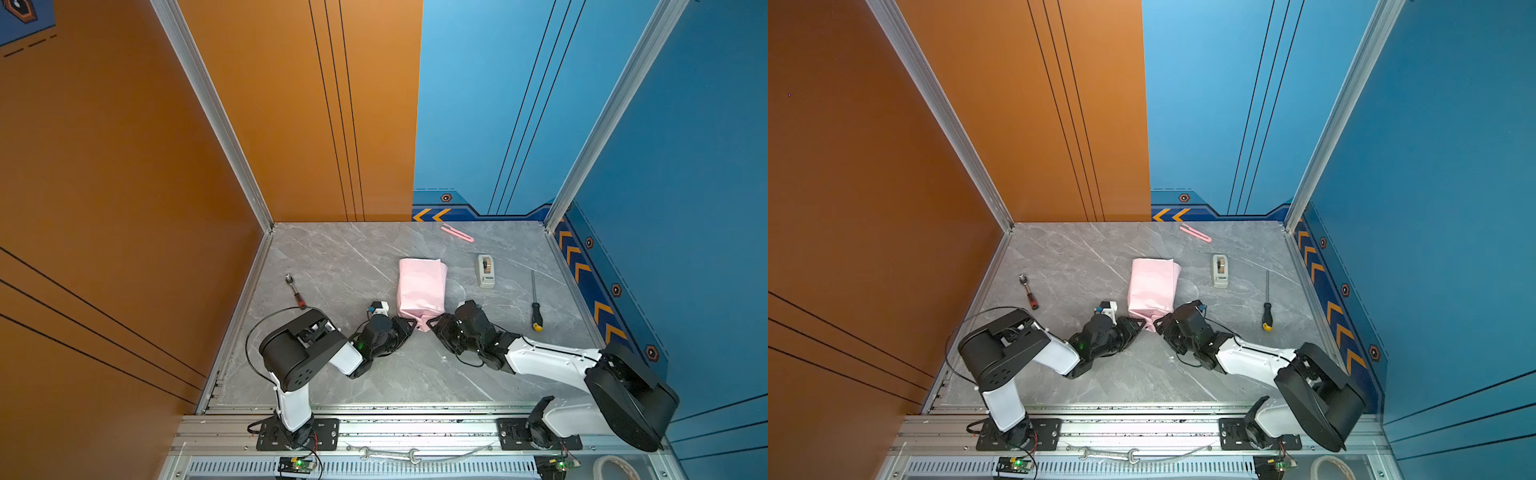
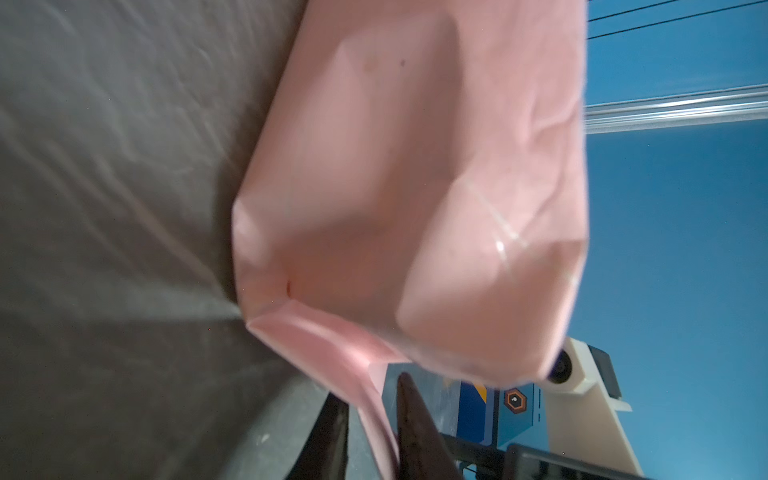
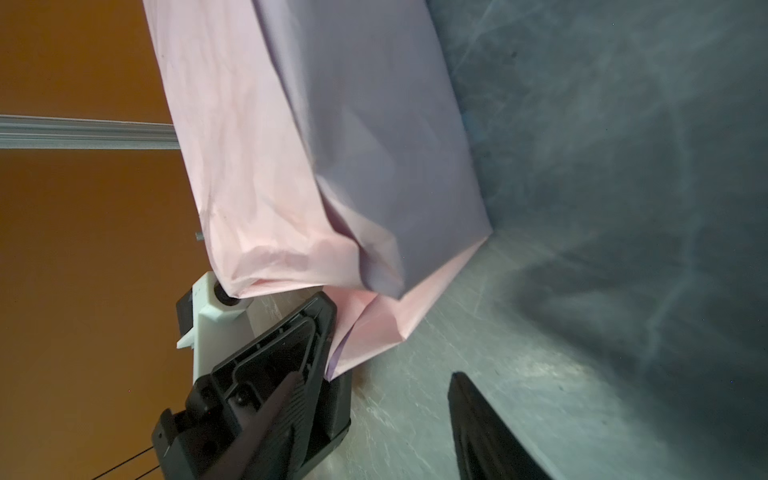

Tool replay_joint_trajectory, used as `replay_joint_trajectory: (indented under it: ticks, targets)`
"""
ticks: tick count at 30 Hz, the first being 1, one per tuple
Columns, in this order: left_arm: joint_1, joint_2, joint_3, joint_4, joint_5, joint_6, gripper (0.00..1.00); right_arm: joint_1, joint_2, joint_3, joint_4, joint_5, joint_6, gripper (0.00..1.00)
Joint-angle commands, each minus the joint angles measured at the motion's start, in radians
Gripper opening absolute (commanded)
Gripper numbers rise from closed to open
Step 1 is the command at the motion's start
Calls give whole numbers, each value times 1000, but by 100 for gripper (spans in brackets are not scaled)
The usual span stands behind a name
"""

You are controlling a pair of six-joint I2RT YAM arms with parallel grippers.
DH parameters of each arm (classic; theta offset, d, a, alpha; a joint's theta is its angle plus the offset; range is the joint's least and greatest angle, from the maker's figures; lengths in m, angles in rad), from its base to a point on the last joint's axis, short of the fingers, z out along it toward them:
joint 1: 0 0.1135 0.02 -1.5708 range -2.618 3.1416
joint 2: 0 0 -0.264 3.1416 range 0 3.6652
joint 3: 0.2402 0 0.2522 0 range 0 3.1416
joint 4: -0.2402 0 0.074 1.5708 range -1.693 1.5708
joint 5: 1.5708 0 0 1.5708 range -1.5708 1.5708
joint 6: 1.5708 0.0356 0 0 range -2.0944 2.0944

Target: Wrap the gift box in paper

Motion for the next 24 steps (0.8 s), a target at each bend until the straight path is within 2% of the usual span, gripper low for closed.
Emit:
replay_joint_trajectory:
  ticks: [1,6,12,16,20,24]
  targets:
    - [5,-15,19,9,16,15,13,-7,-78,42,-168,101,-193,59]
    - [8,-27,20,9,19,13,8,-9,-202,55,-212,210,-567,59]
    - [14,-42,33,6,24,11,8,-10,-252,119,-267,187,-1057,61]
    - [16,-66,48,-22,28,18,8,-8,-210,175,-326,182,-1372,77]
    - [25,-98,55,-64,28,39,8,-9,-122,213,-338,141,-1695,83]
    - [37,-115,63,-89,27,53,8,-9,-53,209,-266,120,-1911,88]
